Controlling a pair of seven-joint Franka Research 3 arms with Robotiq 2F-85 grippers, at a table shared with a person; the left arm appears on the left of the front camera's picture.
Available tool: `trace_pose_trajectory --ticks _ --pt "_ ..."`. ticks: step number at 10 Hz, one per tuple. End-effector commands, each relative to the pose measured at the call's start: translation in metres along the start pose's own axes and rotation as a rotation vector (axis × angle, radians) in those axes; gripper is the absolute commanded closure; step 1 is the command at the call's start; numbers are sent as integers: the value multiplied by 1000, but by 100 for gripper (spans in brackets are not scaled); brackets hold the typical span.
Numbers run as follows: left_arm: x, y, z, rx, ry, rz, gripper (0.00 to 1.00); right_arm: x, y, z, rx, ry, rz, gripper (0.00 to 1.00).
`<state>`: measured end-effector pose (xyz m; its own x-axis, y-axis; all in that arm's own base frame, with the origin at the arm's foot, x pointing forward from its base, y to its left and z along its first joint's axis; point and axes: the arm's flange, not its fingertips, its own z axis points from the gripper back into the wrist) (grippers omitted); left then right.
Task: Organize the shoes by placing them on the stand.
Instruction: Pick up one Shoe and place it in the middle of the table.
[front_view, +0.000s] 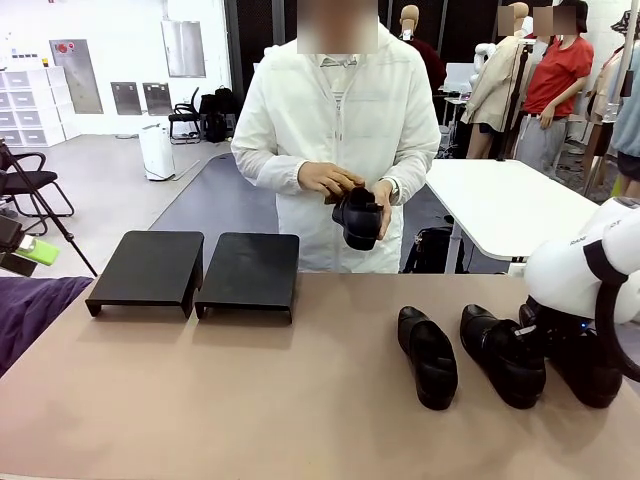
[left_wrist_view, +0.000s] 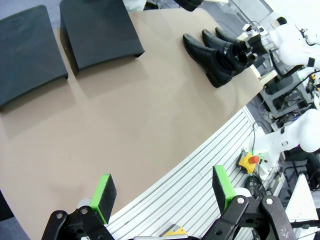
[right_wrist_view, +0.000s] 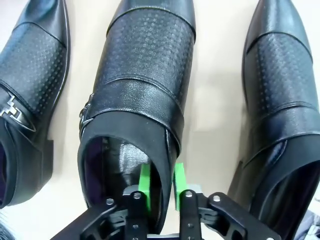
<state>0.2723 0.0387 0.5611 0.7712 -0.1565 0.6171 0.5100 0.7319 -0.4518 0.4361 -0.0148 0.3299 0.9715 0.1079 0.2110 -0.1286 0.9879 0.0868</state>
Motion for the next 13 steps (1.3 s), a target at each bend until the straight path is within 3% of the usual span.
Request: trace_pose_trajectory --ticks 1,3,5,7,9,12,13 --pt "1 0 0 -22 -10 -13 0 8 -5 3 27 -14 29 100" --pt "1 0 0 -22 -10 -13 0 9 -3 20 27 -17 18 100" --pt "1 0 0 -22 -10 -13 0 8 2 62 25 -33 -18 100" --pt "1 0 0 -22 -10 -13 0 -4 18 137 61 -85 -33 100" --pt "1 0 0 -22 -10 -13 0 -34 50 207 -69 -110 -104 100" --pt "1 0 0 -22 -10 -13 0 -70 65 225 -212 -265 -217 100" --pt "1 0 0 -22 -10 -13 0 -51 60 231 -99 -174 -129 100"
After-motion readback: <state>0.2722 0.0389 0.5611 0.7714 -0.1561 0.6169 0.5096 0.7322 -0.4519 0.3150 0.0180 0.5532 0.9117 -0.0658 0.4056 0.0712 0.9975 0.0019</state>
